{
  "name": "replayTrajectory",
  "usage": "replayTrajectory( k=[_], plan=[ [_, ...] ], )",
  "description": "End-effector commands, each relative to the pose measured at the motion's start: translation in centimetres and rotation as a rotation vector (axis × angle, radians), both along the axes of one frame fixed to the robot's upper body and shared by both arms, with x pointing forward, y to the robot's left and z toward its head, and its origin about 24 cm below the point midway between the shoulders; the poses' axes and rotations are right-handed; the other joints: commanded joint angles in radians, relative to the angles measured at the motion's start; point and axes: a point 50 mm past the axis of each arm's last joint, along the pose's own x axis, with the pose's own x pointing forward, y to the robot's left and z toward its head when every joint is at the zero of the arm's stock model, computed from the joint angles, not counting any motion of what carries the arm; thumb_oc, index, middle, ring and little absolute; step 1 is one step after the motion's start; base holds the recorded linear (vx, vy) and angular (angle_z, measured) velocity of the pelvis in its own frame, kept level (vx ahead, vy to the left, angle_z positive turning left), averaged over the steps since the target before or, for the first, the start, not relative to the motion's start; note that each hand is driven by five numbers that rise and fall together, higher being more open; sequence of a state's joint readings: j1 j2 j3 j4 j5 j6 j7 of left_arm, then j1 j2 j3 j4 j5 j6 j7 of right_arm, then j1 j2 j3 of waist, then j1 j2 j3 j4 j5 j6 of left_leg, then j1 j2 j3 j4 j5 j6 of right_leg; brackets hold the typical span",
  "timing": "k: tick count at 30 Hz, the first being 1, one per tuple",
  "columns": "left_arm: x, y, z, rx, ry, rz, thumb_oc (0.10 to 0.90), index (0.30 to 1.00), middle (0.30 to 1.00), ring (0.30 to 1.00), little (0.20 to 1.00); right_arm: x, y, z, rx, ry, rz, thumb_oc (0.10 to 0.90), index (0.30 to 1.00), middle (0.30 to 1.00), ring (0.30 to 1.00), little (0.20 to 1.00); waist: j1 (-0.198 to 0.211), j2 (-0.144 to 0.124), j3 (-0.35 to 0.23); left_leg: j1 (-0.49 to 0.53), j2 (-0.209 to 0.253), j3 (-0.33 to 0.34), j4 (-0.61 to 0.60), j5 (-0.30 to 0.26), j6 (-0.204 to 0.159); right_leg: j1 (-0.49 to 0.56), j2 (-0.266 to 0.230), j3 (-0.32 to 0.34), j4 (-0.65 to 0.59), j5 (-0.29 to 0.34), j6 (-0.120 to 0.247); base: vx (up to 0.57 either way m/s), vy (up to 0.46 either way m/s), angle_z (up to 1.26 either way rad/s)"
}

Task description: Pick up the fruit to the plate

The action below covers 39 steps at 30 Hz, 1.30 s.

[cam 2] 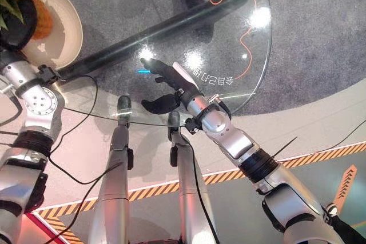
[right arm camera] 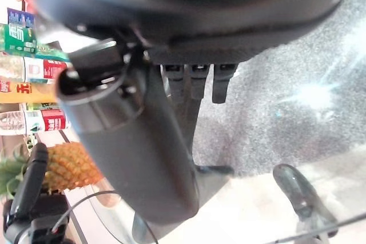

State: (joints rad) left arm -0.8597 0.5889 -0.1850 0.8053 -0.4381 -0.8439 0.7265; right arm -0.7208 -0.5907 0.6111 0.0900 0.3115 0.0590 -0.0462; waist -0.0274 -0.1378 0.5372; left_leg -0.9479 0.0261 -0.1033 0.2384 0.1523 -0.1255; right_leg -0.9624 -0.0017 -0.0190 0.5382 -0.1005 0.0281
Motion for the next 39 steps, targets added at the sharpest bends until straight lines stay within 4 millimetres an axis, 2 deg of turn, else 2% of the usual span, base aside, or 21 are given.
replayTrajectory(
  k=[1, 5, 13, 25, 39],
  plan=[
    [-0.6, -0.8, -0.1, 0.047, -0.053, -0.043, 0.800, 0.900, 0.900, 0.900, 0.900, -1.7, -0.1, 0.4, 0.050, -0.047, 0.044, 0.800, 0.900, 0.900, 0.900, 0.900, 0.001, 0.024, -0.017, 0.080, -0.130, 0.060, 0.091, -0.155, 0.088, 0.057, 0.036, -0.066, -0.180, 0.131, 0.075, 0.00, 0.000, 0.00],
    [-0.9, -0.6, -1.4, 0.023, -0.022, -0.064, 0.800, 0.900, 0.900, 0.900, 0.900, -1.9, -0.6, 0.1, 0.040, -0.042, 0.040, 0.800, 0.900, 0.900, 0.900, 0.900, 0.004, 0.034, -0.017, 0.101, -0.130, 0.062, 0.078, -0.150, 0.089, 0.074, 0.032, -0.066, -0.183, 0.125, 0.073, 0.00, 0.000, 0.00],
    [-1.3, 0.0, -2.8, -0.018, 0.006, -0.110, 0.800, 0.900, 0.900, 0.900, 0.900, -2.2, -1.2, -0.2, 0.027, -0.034, 0.028, 0.800, 0.900, 0.900, 0.900, 0.900, 0.009, 0.047, -0.017, 0.124, -0.129, 0.069, 0.068, -0.142, 0.088, 0.101, 0.022, -0.070, -0.189, 0.119, 0.070, 0.00, 0.000, 0.00],
    [-1.5, -0.3, -3.8, 0.079, 0.088, -0.195, 0.800, 0.900, 0.900, 0.900, 0.900, -2.6, -2.1, -0.3, 0.018, -0.032, 0.009, 0.800, 0.900, 0.900, 0.900, 0.900, 0.014, 0.064, -0.017, 0.135, -0.129, 0.080, 0.062, -0.138, 0.095, 0.111, 0.015, -0.068, -0.190, 0.120, 0.068, 0.00, 0.000, 0.00],
    [-1.9, -0.8, -5.3, 0.070, 0.137, -0.234, 0.800, 0.900, 0.900, 0.900, 0.900, -2.8, -2.7, -0.6, 0.012, -0.035, 0.001, 0.800, 0.900, 0.900, 0.900, 0.900, 0.015, 0.080, -0.017, 0.138, -0.130, 0.092, 0.057, -0.135, 0.102, 0.110, 0.014, -0.060, -0.193, 0.123, 0.069, 0.00, 0.000, 0.00]
  ],
)
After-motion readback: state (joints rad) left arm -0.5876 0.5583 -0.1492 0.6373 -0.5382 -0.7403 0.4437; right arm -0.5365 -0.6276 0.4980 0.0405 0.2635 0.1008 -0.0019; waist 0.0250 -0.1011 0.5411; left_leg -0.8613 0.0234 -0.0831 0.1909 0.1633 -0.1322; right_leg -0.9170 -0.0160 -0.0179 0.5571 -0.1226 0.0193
